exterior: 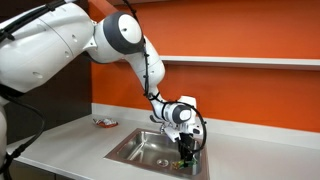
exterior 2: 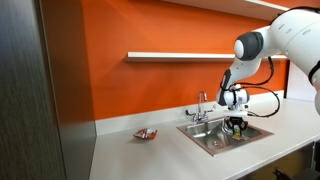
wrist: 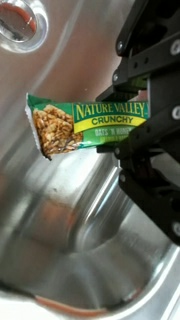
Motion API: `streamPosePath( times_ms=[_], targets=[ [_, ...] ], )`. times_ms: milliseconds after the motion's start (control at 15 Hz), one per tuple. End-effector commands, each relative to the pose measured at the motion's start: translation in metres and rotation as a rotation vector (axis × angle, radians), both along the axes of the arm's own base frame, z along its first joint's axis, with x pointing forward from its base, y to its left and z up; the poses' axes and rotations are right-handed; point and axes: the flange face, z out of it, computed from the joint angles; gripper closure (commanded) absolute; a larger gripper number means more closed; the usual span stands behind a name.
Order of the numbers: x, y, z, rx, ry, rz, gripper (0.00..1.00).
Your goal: Move the chocolate bar from the sink to the left counter
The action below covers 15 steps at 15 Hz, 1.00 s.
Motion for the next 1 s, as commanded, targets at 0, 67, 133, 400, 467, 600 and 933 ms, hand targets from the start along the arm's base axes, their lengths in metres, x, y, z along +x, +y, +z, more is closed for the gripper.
streamPosePath(
  times_ms=[0,67,133,400,467,600,933],
  targets=[
    [0.001,0.007,0.027,-0.002,0.009,0.006,0.84],
    [0.003,0.009,0.032,-0.003,0.006,0.012,0.84],
    [0.004,0.011,0.036,0.002,0.004,0.018,0.84],
    [0.008,0.019,0.051,-0.002,0.006,0.042,0.84],
    [0.008,0.022,0.056,-0.007,0.01,0.056,0.84],
    [0.009,0.029,0.067,-0.018,0.014,0.095,0.84],
    [0.008,0.058,0.096,-0.037,0.004,0.193,0.84]
  ],
)
